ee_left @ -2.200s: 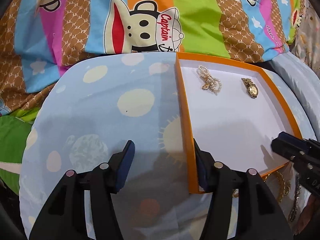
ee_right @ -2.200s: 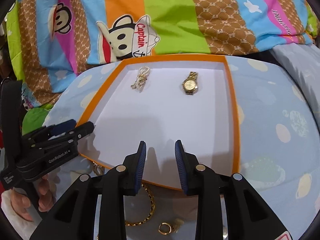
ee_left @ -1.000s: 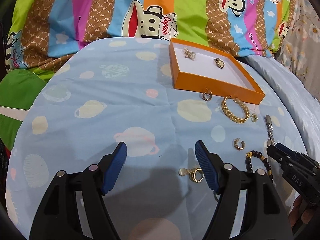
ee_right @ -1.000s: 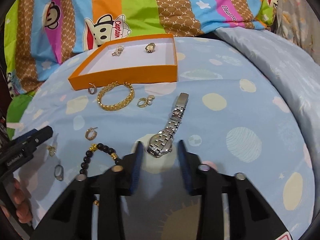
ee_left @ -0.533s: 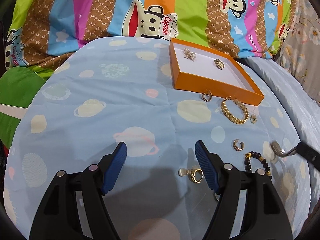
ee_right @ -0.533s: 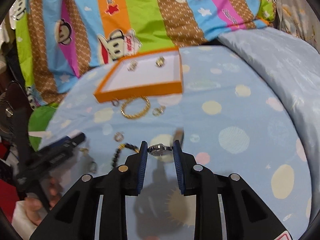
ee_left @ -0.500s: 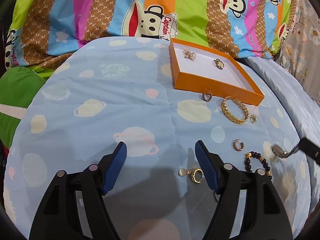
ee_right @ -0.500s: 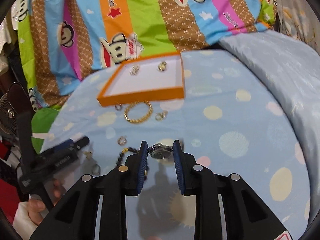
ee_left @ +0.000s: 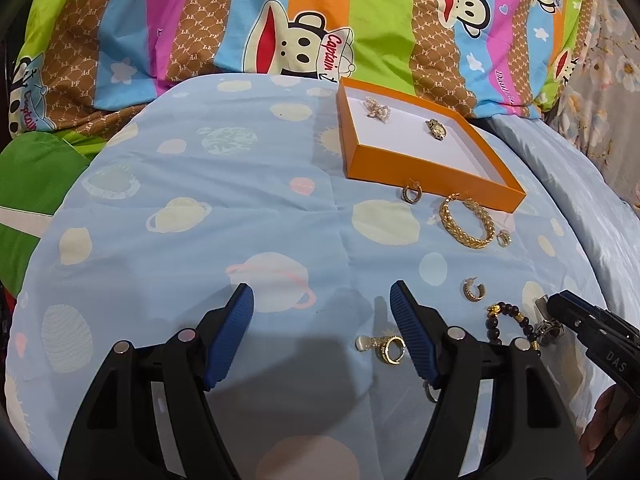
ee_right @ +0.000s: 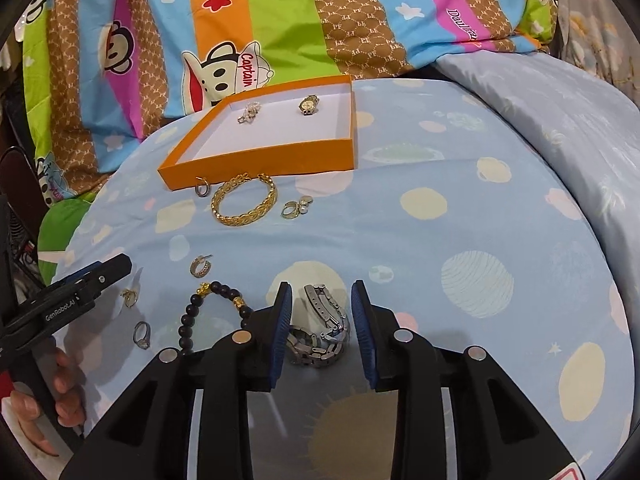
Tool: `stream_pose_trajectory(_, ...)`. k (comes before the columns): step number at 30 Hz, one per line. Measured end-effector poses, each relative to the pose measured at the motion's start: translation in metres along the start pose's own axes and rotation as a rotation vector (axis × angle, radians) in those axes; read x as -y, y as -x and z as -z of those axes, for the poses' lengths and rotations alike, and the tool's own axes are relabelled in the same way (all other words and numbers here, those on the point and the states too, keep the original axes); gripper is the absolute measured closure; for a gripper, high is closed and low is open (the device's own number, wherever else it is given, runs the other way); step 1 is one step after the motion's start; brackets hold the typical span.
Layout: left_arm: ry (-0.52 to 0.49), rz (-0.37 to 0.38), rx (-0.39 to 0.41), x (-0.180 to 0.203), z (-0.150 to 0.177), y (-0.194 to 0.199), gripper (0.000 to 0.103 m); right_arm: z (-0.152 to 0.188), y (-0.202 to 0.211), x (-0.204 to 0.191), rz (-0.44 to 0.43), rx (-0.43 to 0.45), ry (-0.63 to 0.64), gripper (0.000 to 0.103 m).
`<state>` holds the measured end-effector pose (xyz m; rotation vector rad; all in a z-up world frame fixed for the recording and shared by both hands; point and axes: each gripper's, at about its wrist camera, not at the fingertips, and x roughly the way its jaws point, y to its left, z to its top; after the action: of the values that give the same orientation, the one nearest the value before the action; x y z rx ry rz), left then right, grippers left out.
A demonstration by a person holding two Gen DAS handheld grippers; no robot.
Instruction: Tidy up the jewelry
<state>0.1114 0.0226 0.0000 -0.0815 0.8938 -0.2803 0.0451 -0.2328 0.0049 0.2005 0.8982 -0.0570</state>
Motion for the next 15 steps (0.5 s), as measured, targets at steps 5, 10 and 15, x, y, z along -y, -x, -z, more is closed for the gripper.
stream_pose_trajectory(5,0.016,0.007,-0.005,-0.004,0.004,0.005,0.035,0.004,0.006,-0.004,-0.005,0.002,0.05,0.07)
stream_pose_trajectory(10,0.004,0.001,-0.002,-0.002,0.007,0.007,0.035,0.009,0.009,-0.006,-0.015,0.002,0.064,0.069)
stream_pose_trajectory(15,-0.001,-0.003,-0.005,-0.001,0.008,0.007,0.035,0.011,0.007,-0.002,-0.007,-0.005,0.046,0.063)
